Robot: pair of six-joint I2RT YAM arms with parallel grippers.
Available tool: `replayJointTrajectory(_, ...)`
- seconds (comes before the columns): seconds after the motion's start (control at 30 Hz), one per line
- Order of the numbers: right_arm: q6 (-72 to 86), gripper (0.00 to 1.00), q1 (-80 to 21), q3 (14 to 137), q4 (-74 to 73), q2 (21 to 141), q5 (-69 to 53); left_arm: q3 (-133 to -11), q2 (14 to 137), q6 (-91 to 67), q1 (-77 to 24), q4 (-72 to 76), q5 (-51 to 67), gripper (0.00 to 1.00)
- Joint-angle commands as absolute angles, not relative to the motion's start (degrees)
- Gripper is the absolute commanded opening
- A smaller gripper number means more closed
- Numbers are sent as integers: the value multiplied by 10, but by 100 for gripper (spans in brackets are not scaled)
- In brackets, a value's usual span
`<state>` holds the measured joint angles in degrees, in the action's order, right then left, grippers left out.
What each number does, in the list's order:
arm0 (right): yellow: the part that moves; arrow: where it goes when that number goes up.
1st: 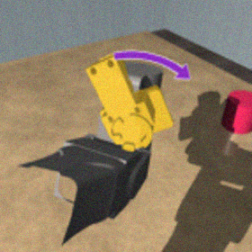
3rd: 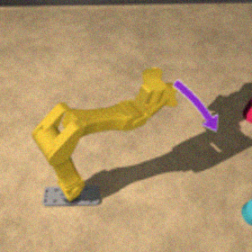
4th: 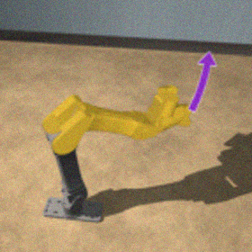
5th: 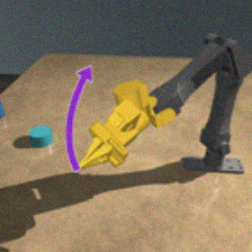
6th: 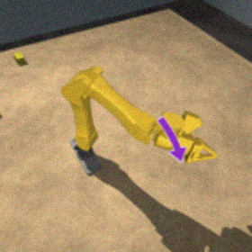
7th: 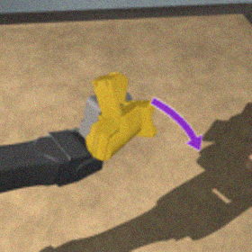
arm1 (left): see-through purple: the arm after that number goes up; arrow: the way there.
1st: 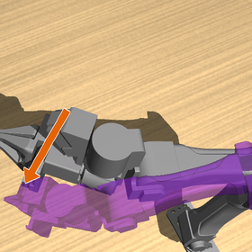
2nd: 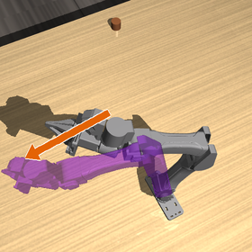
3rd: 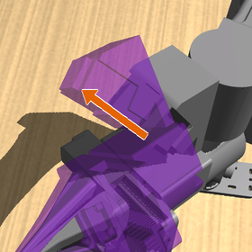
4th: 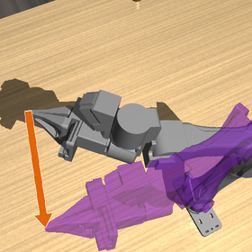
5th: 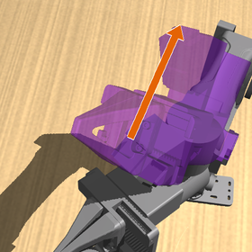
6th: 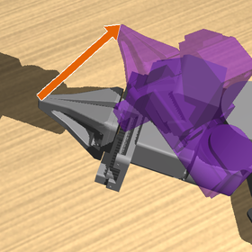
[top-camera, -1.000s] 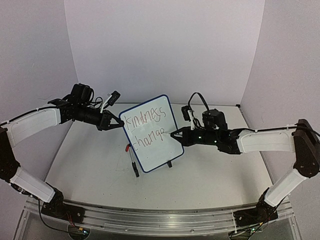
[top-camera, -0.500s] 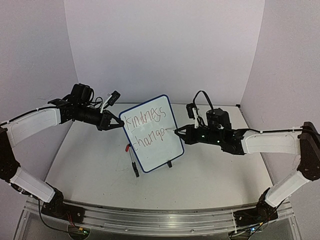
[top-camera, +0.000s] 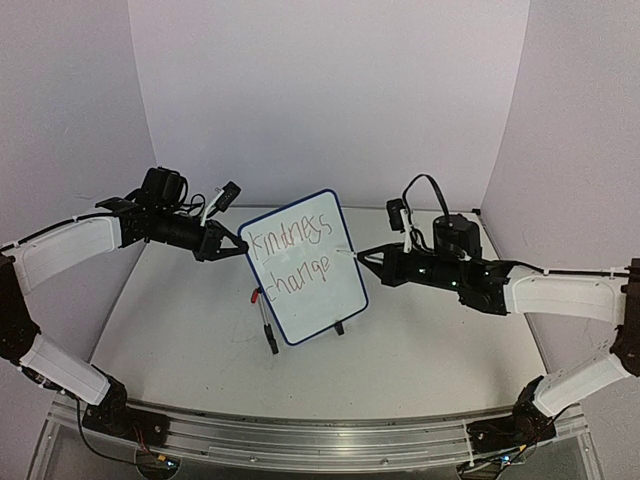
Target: Write a sentence on the whiteboard
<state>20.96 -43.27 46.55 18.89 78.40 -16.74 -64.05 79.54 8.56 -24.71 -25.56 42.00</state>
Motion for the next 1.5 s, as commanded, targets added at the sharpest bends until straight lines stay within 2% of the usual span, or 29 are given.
replayJointTrajectory(0.0, 198, 0, -424, 457, 210, 775, -216, -641, 794, 109, -252, -283, 389, 0)
replayJointTrajectory(0.23, 192, 0, -393, 458, 233, 795, -298, -640, 791, 109, -253, -283, 388, 0)
replayJointTrajectory(0.47, 193, 0, -381, 476, 241, 825, -322, -640, 792, 109, -252, -284, 386, 0)
replayJointTrajectory(0.87, 198, 0, -381, 491, 243, 847, -248, -640, 792, 110, -252, -284, 386, 0)
replayJointTrajectory(1.47, 204, 0, -381, 521, 253, 890, -241, -641, 792, 110, -252, -284, 387, 0)
